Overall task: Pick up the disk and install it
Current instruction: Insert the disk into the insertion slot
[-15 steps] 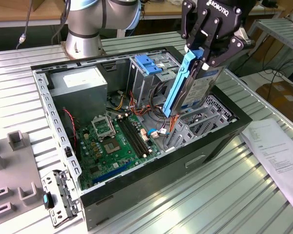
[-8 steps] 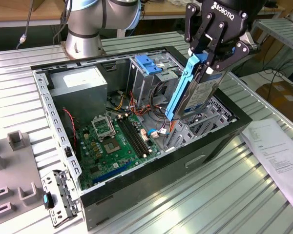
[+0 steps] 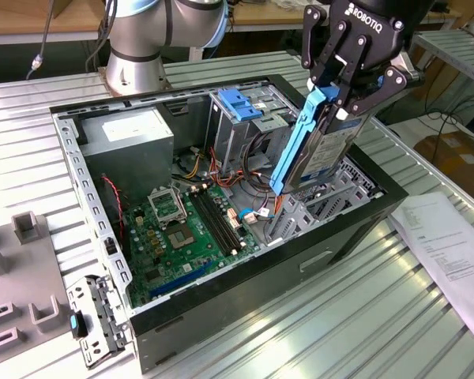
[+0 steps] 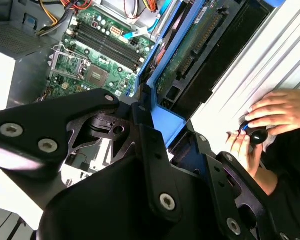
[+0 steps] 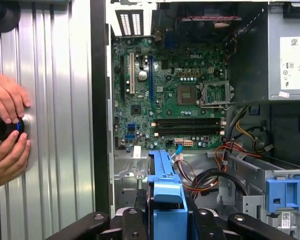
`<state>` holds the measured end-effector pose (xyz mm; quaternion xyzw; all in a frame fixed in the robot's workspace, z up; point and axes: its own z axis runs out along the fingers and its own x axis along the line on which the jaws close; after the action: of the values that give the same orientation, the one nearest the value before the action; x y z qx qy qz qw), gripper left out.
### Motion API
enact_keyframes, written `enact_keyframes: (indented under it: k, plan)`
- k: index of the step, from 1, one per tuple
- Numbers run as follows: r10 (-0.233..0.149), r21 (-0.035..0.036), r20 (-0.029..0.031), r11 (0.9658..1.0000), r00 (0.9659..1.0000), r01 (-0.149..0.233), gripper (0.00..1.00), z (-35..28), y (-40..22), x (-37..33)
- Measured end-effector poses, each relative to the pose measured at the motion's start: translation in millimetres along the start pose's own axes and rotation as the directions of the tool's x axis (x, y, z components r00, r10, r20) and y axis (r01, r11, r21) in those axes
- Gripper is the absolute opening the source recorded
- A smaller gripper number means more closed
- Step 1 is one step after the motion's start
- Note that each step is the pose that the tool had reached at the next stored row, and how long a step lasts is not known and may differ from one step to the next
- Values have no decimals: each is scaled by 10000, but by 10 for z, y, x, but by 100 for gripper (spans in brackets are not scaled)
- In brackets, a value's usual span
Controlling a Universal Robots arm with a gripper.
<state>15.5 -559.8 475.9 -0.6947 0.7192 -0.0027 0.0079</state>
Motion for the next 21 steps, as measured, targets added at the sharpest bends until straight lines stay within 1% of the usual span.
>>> enact_keyframes:
  k: [1,9,11,13,14,21]
  plan:
    - [-1,0,0,10000,10000,1,37,3,-38,2]
    - [-1,0,0,10000,10000,1,37,18,-200,11]
    - [-1,0,0,10000,10000,1,37,25,-252,13]
    - [0,0,-3,10000,10000,0,37,34,-332,10]
    - [0,0,-2,10000,10000,0,37,39,-352,10]
    - [-1,19,0,10000,10000,1,37,56,-362,11]
